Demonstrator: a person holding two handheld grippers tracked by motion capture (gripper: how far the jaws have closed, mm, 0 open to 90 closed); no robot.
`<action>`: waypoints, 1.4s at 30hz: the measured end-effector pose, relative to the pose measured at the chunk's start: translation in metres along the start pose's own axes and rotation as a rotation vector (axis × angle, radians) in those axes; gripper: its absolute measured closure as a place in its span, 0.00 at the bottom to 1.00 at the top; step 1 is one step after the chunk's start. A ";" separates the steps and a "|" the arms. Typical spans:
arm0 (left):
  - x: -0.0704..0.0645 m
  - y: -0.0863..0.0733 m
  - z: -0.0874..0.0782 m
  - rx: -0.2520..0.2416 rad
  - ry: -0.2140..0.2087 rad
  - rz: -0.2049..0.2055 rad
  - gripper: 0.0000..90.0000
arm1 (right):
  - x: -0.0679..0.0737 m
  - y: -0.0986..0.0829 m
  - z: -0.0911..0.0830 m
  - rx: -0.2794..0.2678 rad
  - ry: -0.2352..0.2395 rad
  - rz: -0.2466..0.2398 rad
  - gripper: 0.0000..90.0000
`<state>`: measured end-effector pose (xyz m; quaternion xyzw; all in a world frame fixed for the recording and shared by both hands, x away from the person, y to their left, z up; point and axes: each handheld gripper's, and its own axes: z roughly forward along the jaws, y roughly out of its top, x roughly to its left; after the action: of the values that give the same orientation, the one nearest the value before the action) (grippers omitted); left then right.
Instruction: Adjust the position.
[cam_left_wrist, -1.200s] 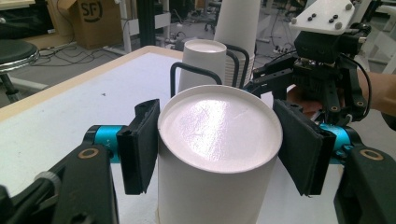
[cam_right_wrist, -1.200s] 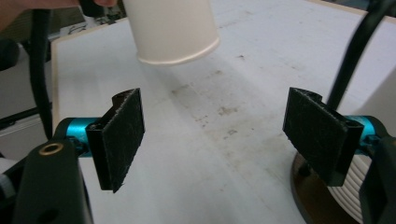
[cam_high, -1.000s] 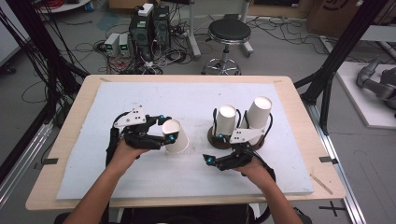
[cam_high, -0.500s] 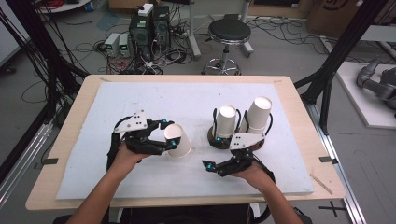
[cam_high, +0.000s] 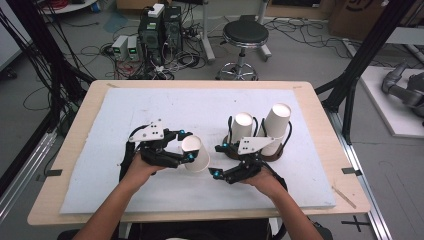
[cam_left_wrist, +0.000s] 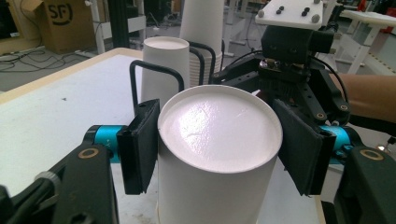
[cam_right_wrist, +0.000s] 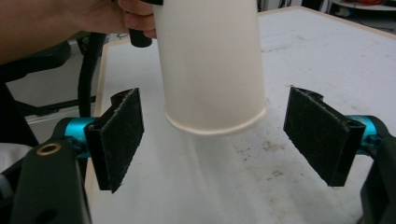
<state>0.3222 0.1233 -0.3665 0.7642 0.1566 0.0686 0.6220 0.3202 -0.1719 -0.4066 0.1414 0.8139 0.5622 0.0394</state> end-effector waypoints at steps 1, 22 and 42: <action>-0.001 0.000 0.001 0.000 -0.003 -0.004 0.39 | 0.001 0.000 0.001 0.002 0.006 -0.006 0.23; -0.011 0.000 0.019 -0.007 -0.080 0.033 0.39 | -0.004 0.001 0.024 -0.017 0.072 -0.002 0.22; -0.007 0.004 0.014 0.041 -0.060 0.034 0.22 | -0.005 0.012 0.017 0.070 0.063 -0.143 0.39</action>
<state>0.3199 0.1074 -0.3651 0.7809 0.1263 0.0532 0.6095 0.3308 -0.1536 -0.4024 0.0662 0.8418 0.5334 0.0488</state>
